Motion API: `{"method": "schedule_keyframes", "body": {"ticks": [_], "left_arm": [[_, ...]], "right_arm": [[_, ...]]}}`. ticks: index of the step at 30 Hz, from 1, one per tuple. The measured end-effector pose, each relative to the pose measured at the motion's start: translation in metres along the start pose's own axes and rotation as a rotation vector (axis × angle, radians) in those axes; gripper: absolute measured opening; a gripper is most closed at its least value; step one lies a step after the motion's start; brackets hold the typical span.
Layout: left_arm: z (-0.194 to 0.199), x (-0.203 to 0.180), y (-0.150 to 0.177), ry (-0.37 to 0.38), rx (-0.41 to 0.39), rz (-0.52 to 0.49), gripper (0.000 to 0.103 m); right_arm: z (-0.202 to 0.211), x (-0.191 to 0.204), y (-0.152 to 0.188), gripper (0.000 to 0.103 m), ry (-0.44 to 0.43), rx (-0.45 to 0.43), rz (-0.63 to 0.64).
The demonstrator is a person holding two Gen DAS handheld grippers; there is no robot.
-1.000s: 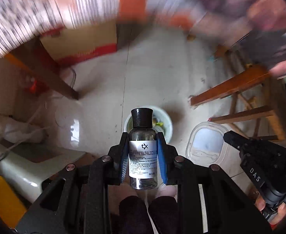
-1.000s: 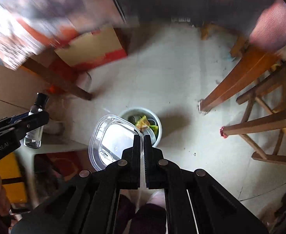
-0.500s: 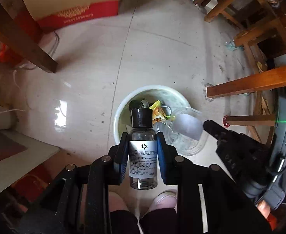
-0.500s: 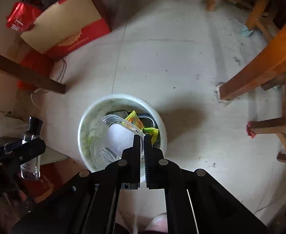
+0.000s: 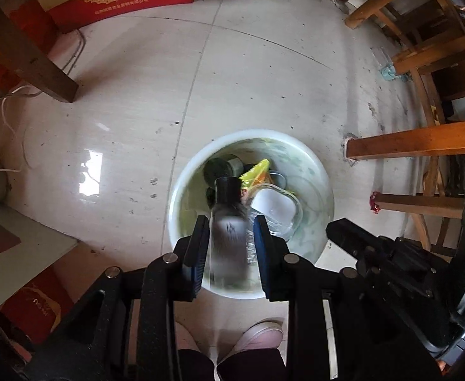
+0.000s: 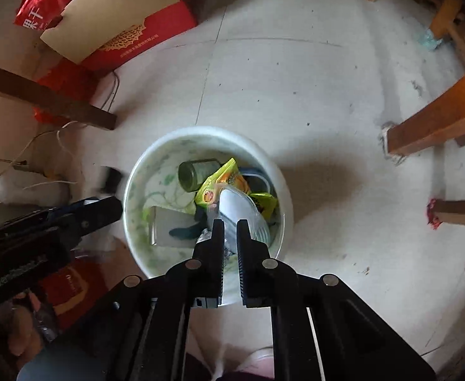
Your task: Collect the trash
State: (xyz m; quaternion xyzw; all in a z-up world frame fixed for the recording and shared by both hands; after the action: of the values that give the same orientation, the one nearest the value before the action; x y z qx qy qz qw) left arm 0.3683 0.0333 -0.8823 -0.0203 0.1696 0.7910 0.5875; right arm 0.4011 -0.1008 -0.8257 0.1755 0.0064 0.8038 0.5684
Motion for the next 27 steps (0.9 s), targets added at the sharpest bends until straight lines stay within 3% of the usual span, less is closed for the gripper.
{"method": "schedule_keyframes", "body": {"ticks": [4,8,11,17,25,26,27], "left_arm": [[-0.005,-0.011,0.0,0.029,0.033,-0.024,0.031],[0.008,-0.019,0.01,-0.027,0.028,-0.04,0.031],[0.039,-0.024,0.025,-0.06,0.0,-0.055,0.031],[0.161,-0.038,0.077,-0.054,-0.096,-0.05,0.031],[0.349,-0.071,0.165,-0.109,-0.277,-0.021,0.038],[0.367,-0.076,0.174,-0.114,-0.299,-0.024,0.038],[0.397,-0.083,0.19,-0.115,-0.338,-0.029,0.041]], "right_arm": [[0.005,-0.003,0.006,0.007,0.01,0.0,-0.007],[0.02,-0.005,0.015,0.007,0.024,-0.01,-0.015],[0.044,-0.002,0.024,0.007,0.013,-0.02,-0.02],[0.138,0.019,0.048,0.007,0.002,-0.072,0.006],[0.326,0.069,0.097,0.008,-0.035,-0.198,0.065],[0.35,0.077,0.106,0.01,-0.043,-0.216,0.074],[0.375,0.086,0.115,0.021,-0.049,-0.237,0.082]]}}
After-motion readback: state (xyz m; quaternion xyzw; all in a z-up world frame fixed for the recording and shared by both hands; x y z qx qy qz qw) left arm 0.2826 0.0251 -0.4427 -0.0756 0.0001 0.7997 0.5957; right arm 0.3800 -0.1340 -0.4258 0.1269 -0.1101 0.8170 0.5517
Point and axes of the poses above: each gripper's, at about its wrist camera, not at the fingertips, and z roughly against the way its jaws point, x to its left, y to its underside, the point moved 4 cm from there along -z, roughly the way its jaws point, and after that the axes turned 15 degrees about x, right-handed, at the moved point
